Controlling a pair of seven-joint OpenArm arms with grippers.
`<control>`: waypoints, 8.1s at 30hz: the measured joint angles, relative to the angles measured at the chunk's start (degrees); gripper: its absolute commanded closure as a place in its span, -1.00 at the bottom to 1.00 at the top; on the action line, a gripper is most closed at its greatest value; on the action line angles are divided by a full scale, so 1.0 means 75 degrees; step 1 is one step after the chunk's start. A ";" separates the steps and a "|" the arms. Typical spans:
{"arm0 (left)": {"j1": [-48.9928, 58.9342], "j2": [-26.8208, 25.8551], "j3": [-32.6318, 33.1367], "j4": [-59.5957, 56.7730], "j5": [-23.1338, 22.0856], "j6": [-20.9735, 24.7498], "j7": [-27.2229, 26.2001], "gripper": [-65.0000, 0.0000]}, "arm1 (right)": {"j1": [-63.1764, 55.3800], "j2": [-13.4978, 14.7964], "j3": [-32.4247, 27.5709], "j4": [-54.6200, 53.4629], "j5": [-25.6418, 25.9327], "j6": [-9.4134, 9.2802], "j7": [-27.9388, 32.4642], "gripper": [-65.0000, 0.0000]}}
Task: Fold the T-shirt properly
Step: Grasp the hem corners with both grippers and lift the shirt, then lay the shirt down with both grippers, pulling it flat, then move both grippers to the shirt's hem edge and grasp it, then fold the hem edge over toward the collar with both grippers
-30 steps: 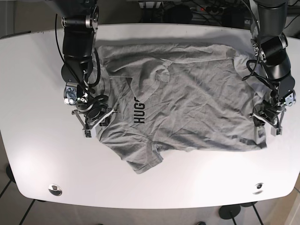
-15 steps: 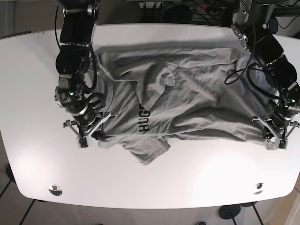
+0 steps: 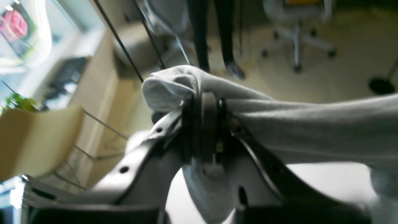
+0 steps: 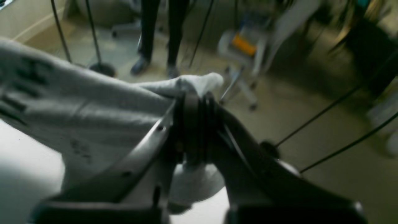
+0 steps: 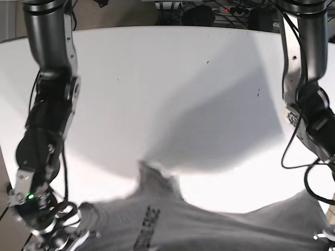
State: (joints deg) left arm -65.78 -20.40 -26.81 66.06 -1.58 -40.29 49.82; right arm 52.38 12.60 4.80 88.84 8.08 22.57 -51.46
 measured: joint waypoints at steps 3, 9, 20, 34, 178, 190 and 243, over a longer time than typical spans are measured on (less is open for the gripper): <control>0.0204 -0.0105 -0.0006 0.0166 -0.0061 0.0015 0.0000 1.00 | -0.0070 0.0076 0.0038 0.0341 0.0003 -0.0003 -0.0012 0.94; 0.3343 -0.0105 -0.0807 0.1565 -0.0105 -0.0015 0.0026 1.00 | -0.3261 -0.0093 0.0227 0.1682 0.0122 0.0073 -0.0149 0.94; 0.8072 0.0358 -0.2264 0.1909 -0.0219 -0.0044 -0.0443 1.00 | -0.8032 -0.0953 0.1454 0.2804 0.0111 0.0146 -0.0099 0.94; 1.0453 0.0615 -0.2780 0.3722 -0.0181 -0.0038 -0.0475 0.35 | -1.0439 -0.1422 0.1606 0.3404 0.0108 0.0195 0.0003 0.65; 0.9594 0.0216 -0.2760 0.1958 -0.1687 0.0047 -0.1253 1.00 | -0.8827 -0.1833 0.0956 0.3200 -0.0653 0.0114 -0.0102 0.94; 1.0331 0.0154 -0.2690 0.1973 -0.1684 0.0047 -0.1306 1.00 | -0.9028 -0.1941 0.0061 0.3130 -0.0647 0.0140 0.0434 -0.72; 1.1124 0.0093 -0.2605 0.3392 -0.1020 -0.0015 -0.1297 -0.25 | -1.0267 -0.2343 0.0463 0.3535 -0.0656 0.0548 -0.0023 -0.43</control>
State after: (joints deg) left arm 17.65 -19.70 -46.35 91.50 -9.23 -40.40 40.10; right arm -24.62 -4.97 8.27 115.35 3.16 26.68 -51.64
